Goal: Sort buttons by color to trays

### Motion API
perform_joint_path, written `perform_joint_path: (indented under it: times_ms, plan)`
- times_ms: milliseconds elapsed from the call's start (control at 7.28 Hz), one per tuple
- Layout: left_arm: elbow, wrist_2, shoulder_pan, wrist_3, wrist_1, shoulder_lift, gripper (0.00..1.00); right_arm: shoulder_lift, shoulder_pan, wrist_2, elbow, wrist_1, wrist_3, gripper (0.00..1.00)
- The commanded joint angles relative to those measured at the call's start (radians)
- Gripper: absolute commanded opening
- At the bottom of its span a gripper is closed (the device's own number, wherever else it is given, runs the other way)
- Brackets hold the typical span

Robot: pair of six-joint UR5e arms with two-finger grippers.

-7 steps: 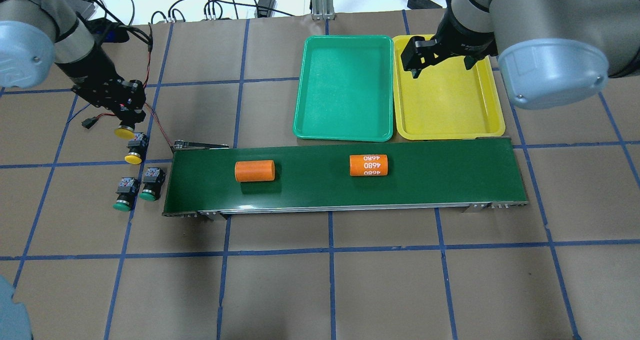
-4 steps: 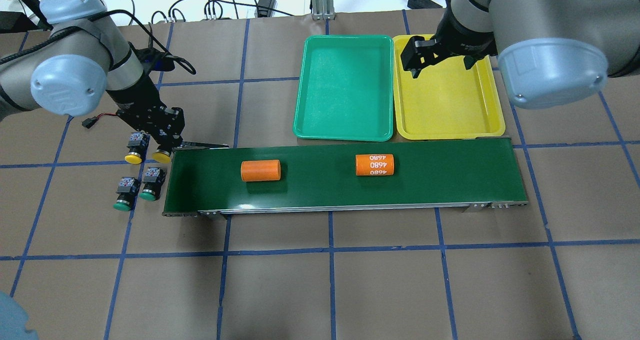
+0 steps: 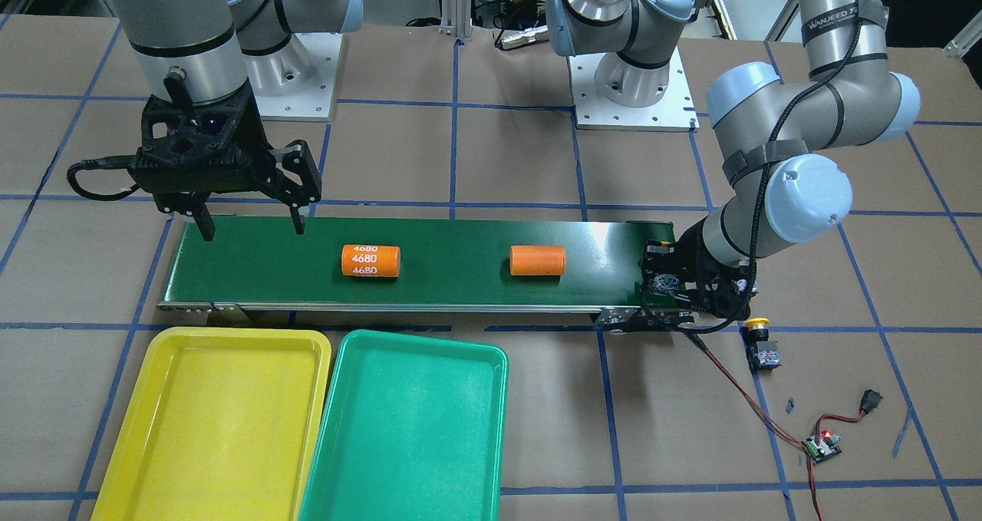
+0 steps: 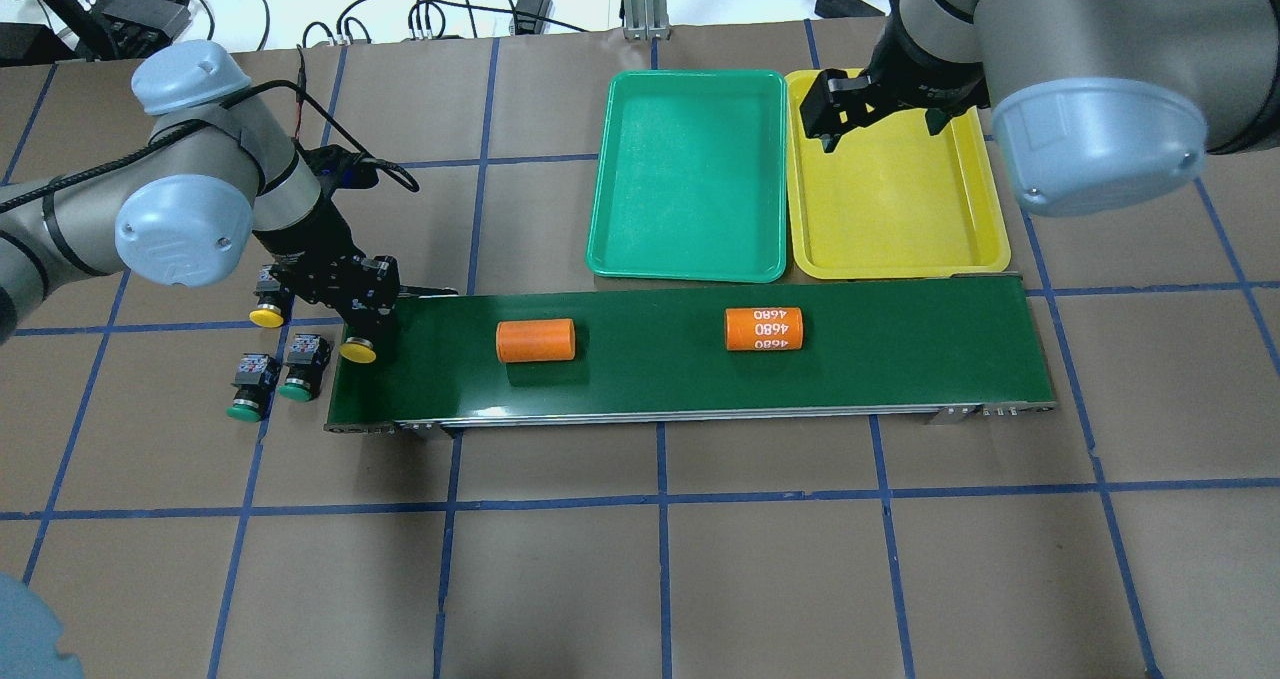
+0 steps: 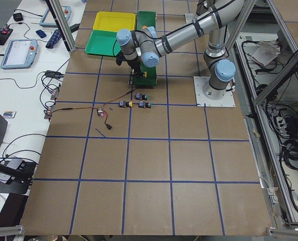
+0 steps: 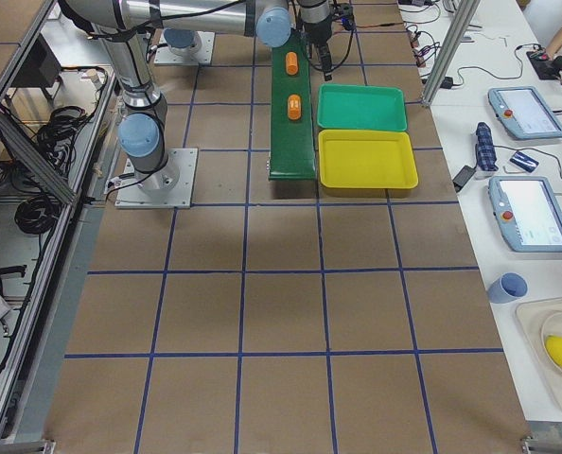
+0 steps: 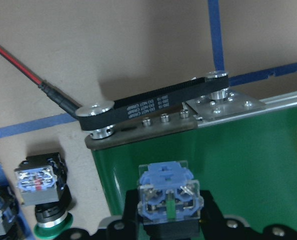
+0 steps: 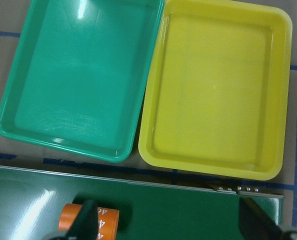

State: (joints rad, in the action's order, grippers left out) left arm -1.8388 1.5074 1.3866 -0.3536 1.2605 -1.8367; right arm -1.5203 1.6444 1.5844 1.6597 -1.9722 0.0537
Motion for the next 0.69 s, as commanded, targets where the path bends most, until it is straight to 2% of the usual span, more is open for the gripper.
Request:
perform_joint_path:
  times_ms: [0, 137, 412, 549]
  plan:
    - [-0.01, -0.018, 0.0, 0.022, -0.009, -0.006, 0.93, 0.0, 0.0, 0.0, -0.001, -0.002, 0.0, 1.0]
    - [-0.007, -0.018, -0.001, 0.031, -0.007, 0.005, 1.0, 0.002, -0.003, 0.0, -0.002, -0.002, 0.0, 1.0]
    - [0.021, -0.01, -0.001, 0.031, -0.006, 0.033, 1.0, 0.003, -0.003, 0.0, -0.002, -0.004, 0.002, 1.0]
    - [0.101, 0.0, -0.026, 0.016, 0.009, 0.045, 1.0, 0.006, -0.003, 0.0, -0.002, -0.002, 0.002, 1.0]
